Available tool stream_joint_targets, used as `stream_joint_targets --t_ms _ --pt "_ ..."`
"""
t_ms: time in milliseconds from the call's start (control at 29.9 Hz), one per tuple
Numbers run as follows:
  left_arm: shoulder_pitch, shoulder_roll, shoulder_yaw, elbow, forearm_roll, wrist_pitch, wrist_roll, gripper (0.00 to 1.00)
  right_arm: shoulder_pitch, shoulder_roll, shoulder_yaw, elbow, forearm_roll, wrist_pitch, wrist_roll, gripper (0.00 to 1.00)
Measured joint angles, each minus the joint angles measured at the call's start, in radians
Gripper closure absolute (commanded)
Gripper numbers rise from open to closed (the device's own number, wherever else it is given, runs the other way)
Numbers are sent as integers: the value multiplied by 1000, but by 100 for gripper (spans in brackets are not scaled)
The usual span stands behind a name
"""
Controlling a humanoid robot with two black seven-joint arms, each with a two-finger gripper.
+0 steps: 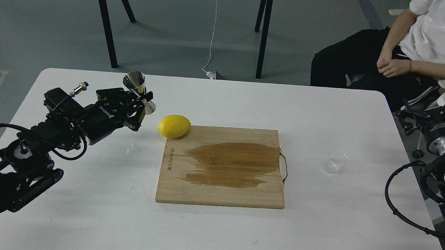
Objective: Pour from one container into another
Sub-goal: 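Lift the jigger with the left gripper and carry it over the board, then lower the jigger onto the board center and open the left gripper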
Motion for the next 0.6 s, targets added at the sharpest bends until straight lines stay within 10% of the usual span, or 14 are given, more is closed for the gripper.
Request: stream_joint_targets --t_ms 602 --pt "-132 -391 187 246 1 -134 65 94 -19 -29 6 -1 1 0 0 0"
